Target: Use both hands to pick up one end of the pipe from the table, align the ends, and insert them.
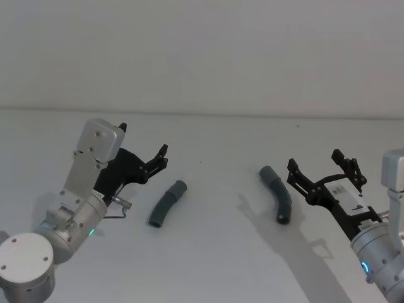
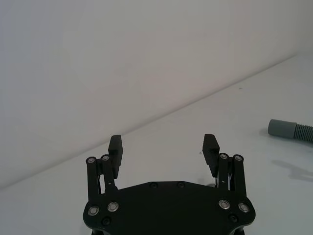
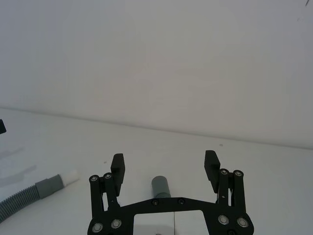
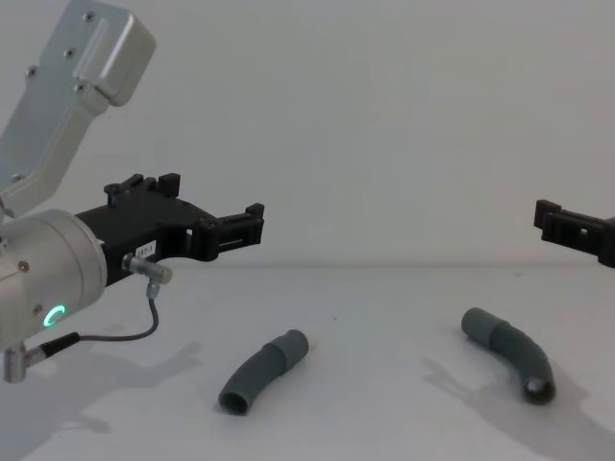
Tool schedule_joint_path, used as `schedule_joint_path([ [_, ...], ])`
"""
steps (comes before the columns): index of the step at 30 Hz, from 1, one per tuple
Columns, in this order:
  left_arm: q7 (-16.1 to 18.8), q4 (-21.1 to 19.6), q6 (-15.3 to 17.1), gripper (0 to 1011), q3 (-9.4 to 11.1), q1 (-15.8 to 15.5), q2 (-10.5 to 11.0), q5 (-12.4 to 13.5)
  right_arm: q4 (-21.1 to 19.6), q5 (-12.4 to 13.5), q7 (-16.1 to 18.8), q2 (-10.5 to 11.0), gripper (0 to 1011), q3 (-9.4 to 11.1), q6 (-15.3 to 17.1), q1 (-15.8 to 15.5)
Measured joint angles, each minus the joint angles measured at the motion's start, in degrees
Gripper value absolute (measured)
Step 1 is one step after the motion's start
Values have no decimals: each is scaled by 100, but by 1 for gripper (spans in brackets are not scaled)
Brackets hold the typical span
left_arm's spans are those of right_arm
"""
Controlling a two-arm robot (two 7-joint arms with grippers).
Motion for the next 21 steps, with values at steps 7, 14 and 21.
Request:
schedule_joint_path([
  [7, 0, 0, 0, 1000, 0, 0, 0, 0, 0, 0, 0, 0, 1001, 0, 0, 0],
  [14, 0, 0, 0, 1000, 0, 0, 0, 0, 0, 0, 0, 0, 1001, 0, 0, 0],
  [21, 0, 0, 0, 1000, 0, 0, 0, 0, 0, 0, 0, 0, 1001, 0, 0, 0],
])
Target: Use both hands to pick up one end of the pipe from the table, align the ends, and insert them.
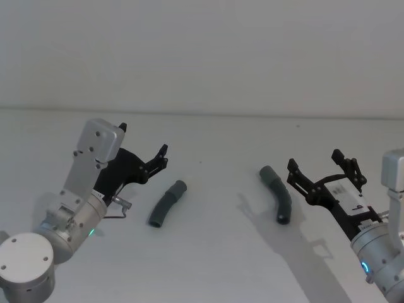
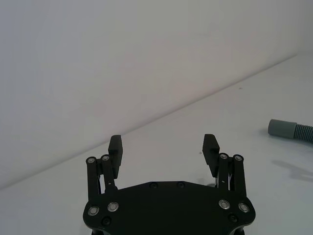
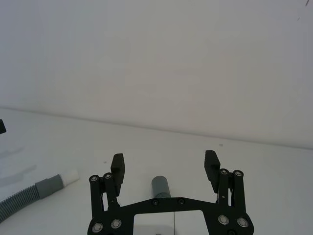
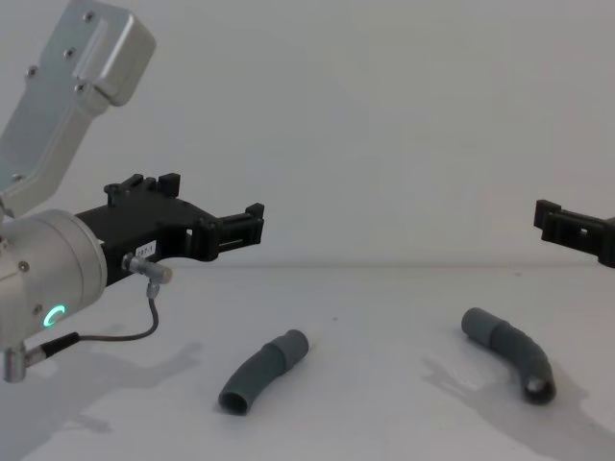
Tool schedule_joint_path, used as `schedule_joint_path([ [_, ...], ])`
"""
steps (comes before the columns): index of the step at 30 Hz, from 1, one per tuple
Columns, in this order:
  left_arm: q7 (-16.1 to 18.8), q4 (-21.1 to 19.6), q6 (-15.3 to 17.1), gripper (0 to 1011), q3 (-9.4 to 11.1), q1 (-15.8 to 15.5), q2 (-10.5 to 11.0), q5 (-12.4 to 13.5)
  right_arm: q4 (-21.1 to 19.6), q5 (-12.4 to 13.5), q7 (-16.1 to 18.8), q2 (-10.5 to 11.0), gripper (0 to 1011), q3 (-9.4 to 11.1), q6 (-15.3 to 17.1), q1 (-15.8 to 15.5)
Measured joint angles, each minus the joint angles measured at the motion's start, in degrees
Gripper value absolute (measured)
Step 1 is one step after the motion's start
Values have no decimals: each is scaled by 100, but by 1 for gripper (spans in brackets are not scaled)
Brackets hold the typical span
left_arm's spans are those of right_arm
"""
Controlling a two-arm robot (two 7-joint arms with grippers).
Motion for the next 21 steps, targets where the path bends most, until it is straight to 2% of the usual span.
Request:
schedule_joint_path([
  [21, 0, 0, 0, 1000, 0, 0, 0, 0, 0, 0, 0, 0, 1001, 0, 0, 0],
])
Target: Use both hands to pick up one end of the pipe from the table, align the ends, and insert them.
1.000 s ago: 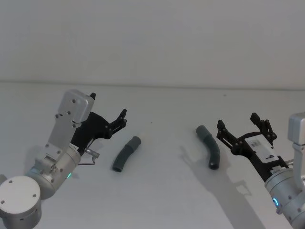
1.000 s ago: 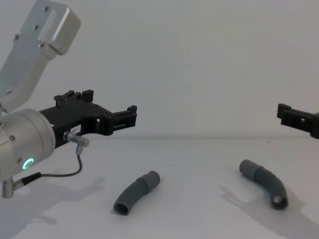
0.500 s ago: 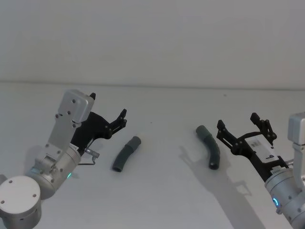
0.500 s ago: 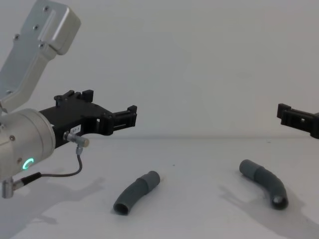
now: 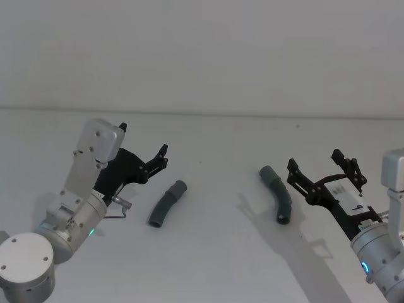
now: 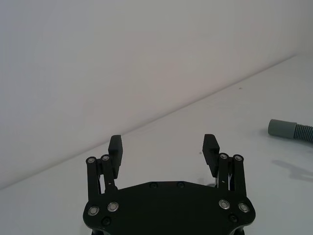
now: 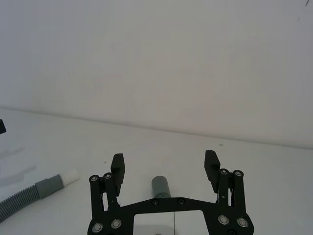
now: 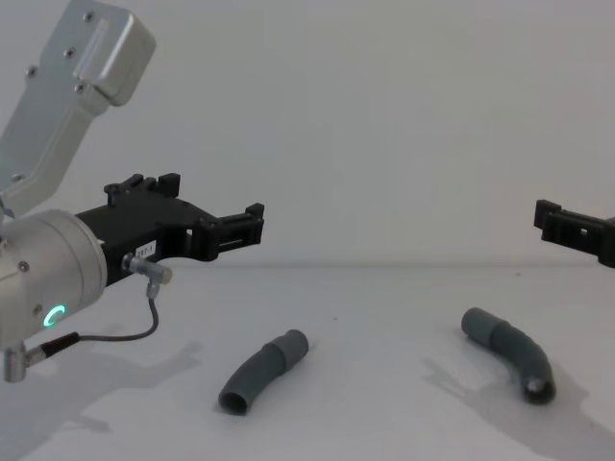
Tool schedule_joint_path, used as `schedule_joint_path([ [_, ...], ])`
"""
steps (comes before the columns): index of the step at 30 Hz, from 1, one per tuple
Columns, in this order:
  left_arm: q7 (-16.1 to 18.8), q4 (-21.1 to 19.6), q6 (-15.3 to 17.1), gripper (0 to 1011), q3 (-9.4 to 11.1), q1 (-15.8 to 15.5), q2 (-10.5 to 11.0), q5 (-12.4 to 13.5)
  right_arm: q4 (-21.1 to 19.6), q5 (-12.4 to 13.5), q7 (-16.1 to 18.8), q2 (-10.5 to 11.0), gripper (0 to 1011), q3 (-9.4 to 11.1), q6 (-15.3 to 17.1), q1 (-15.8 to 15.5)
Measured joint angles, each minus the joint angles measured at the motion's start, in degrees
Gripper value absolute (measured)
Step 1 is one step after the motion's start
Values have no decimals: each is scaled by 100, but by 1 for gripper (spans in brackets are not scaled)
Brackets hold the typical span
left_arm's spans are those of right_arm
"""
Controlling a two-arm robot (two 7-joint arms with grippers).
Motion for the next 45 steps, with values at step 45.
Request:
schedule_joint_path([
  [45, 0, 0, 0, 1000, 0, 0, 0, 0, 0, 0, 0, 0, 1001, 0, 0, 0],
])
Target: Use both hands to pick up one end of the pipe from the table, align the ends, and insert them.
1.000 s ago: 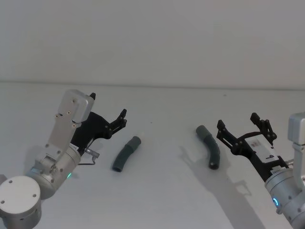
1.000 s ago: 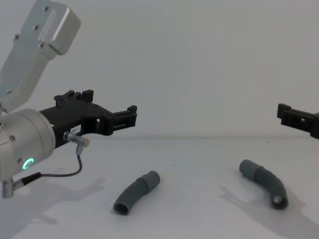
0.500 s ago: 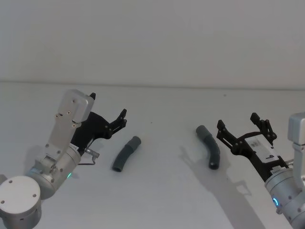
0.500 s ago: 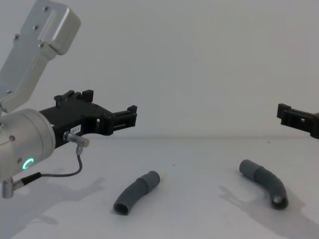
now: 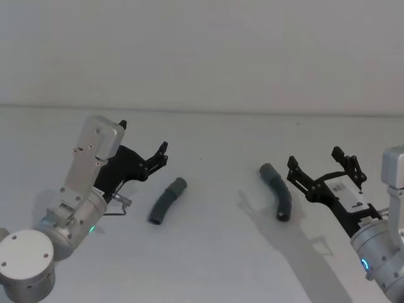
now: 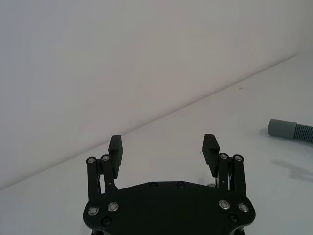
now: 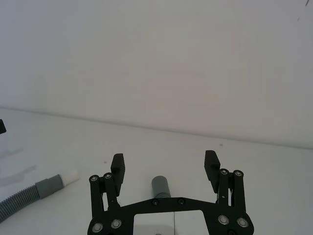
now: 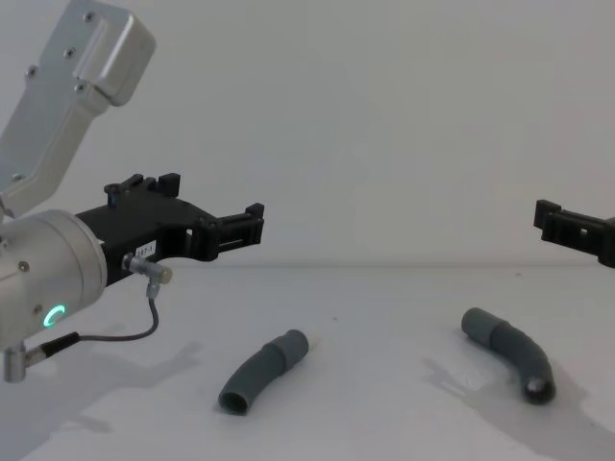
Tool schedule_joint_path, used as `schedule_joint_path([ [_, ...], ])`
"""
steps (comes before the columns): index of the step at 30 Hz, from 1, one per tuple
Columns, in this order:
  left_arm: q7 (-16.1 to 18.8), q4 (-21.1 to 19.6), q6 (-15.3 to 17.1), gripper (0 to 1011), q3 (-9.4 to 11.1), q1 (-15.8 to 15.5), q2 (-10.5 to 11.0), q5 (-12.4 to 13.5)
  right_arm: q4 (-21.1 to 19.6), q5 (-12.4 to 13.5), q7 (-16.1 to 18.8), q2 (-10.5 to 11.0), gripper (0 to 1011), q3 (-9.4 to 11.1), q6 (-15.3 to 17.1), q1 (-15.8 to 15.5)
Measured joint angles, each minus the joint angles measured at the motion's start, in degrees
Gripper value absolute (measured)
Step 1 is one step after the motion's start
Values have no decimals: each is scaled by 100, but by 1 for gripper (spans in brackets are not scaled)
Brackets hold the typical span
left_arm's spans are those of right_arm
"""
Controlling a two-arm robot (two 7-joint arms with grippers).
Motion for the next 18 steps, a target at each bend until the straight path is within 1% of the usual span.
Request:
schedule_joint_path([
  [18, 0, 0, 0, 1000, 0, 0, 0, 0, 0, 0, 0, 0, 1001, 0, 0, 0],
])
